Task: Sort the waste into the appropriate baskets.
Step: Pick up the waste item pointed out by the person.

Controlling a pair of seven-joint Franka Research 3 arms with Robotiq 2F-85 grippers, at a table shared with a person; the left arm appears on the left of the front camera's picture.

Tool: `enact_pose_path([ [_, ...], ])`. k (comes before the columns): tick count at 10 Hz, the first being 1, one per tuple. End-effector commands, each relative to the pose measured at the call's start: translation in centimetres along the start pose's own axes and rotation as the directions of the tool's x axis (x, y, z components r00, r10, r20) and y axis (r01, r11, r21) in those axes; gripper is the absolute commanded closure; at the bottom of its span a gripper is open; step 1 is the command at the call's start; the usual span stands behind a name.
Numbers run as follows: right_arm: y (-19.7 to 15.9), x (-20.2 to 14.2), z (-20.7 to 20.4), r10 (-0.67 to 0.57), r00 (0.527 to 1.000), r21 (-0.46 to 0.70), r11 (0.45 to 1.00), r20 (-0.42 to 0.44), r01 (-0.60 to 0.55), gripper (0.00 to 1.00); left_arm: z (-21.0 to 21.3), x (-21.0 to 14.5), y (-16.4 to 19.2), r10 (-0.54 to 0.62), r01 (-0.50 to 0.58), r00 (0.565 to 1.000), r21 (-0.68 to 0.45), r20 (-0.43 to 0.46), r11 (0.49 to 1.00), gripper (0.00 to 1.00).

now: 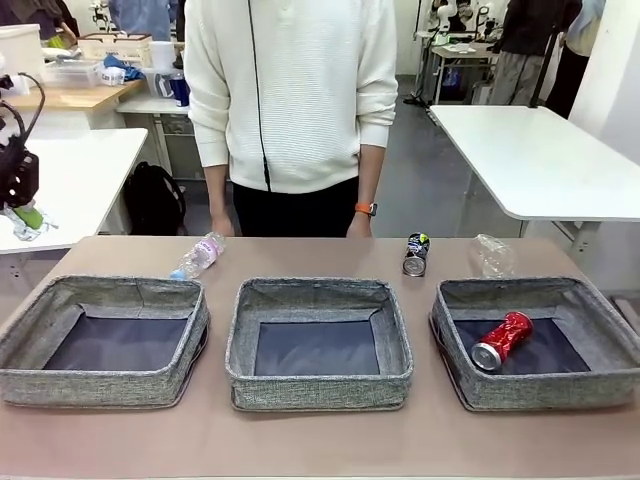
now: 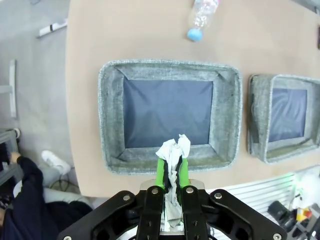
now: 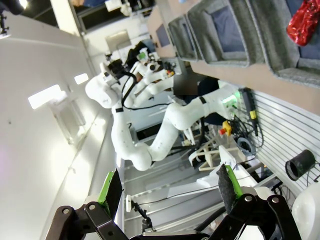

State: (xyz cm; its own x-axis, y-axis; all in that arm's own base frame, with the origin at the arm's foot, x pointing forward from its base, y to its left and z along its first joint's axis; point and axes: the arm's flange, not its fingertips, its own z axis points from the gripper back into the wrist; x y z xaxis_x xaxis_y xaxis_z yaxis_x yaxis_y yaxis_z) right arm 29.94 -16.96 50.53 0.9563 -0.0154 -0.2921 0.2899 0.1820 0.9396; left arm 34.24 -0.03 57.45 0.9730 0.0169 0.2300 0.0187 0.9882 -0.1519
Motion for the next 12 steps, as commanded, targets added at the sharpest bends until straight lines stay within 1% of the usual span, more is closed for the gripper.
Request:
enact_pose_path([
  [1, 0.2, -0.1, -0.1, 0.012, 1.0, 0.008, 1.0, -0.003, -0.012, 0.0, 0.0, -0.4, -0.1, -0.003, 0.003, 1.0, 0.001, 0.008, 1.0, 0.9],
  [2, 0.2, -0.1, -0.1, 0.012, 1.0, 0.008, 1.0, -0.003, -0.012, 0.0, 0.6, -0.5, -4.2, 0.088, -0.088, 0.996, 0.044, -0.004, 0.995, 0.9],
  [3, 0.2, -0.1, -0.1, 0.012, 1.0, 0.008, 1.0, -0.003, -0.012, 0.0, 2.6, -0.4, -10.5, 0.245, -0.246, 0.969, 0.083, 0.019, 0.966, 0.9],
  [4, 0.2, -0.1, -0.1, 0.012, 1.0, 0.008, 1.0, -0.003, -0.012, 0.0, 4.6, -1.2, -16.3, 0.188, -0.189, 0.982, 0.131, 0.023, 0.973, 0.9],
  [5, 0.2, -0.1, -0.1, 0.012, 1.0, 0.008, 1.0, -0.003, -0.012, 0.0, 5.5, -1.9, -21.0, 0.137, -0.129, 0.99, 0.196, -0.025, 0.972, 0.9],
  [6, 0.2, -0.1, -0.1, 0.012, 1.0, 0.008, 1.0, -0.003, -0.012, 0.0, 6.4, -2.3, -25.4, 0.103, -0.097, 0.995, 0.27, -0.008, 0.958, 0.9],
  [7, 0.2, -0.1, -0.1, 0.012, 1.0, 0.008, 1.0, -0.003, -0.012, 0.0, 7.7, -2.2, -29.6, 0.07, -0.064, 0.998, 0.294, -0.008, 0.954, 0.9],
  [8, 0.2, -0.1, -0.1, 0.012, 1.0, 0.008, 1.0, -0.003, -0.012, 0.0, 8.7, -1.7, -32.7, 0.049, -0.037, 0.998, 0.287, -0.035, 0.957, 0.9],
  [9, 0.2, -0.1, -0.1, 0.012, 1.0, 0.008, 1.0, -0.003, -0.012, 0.0, 9.7, -1.1, -34.9, 0.019, 0.016, 0.992, 0.274, -0.123, 0.962, 0.9],
  [10, 0.2, -0.1, -0.1, 0.012, 1.0, 0.008, 1.0, -0.003, -0.012, 0.0, 10.4, -0.5, -36.9, 0.024, 0.026, 0.985, 0.282, -0.173, 0.959, 0.9],
  [11, 0.2, -0.1, -0.1, 0.012, 1.0, 0.008, 1.0, -0.003, -0.012, 0.0, 11.0, -0.1, -39.0, 0.048, -0.001, 0.985, 0.279, -0.164, 0.96, 0.9],
  [12, 0.2, -0.1, -0.1, 0.012, 1.0, 0.008, 1.0, -0.003, -0.012, 0.0, 11.6, 0.0, -40.6, 0.028, 0.018, 0.984, 0.258, -0.175, 0.966, 0.9],
])
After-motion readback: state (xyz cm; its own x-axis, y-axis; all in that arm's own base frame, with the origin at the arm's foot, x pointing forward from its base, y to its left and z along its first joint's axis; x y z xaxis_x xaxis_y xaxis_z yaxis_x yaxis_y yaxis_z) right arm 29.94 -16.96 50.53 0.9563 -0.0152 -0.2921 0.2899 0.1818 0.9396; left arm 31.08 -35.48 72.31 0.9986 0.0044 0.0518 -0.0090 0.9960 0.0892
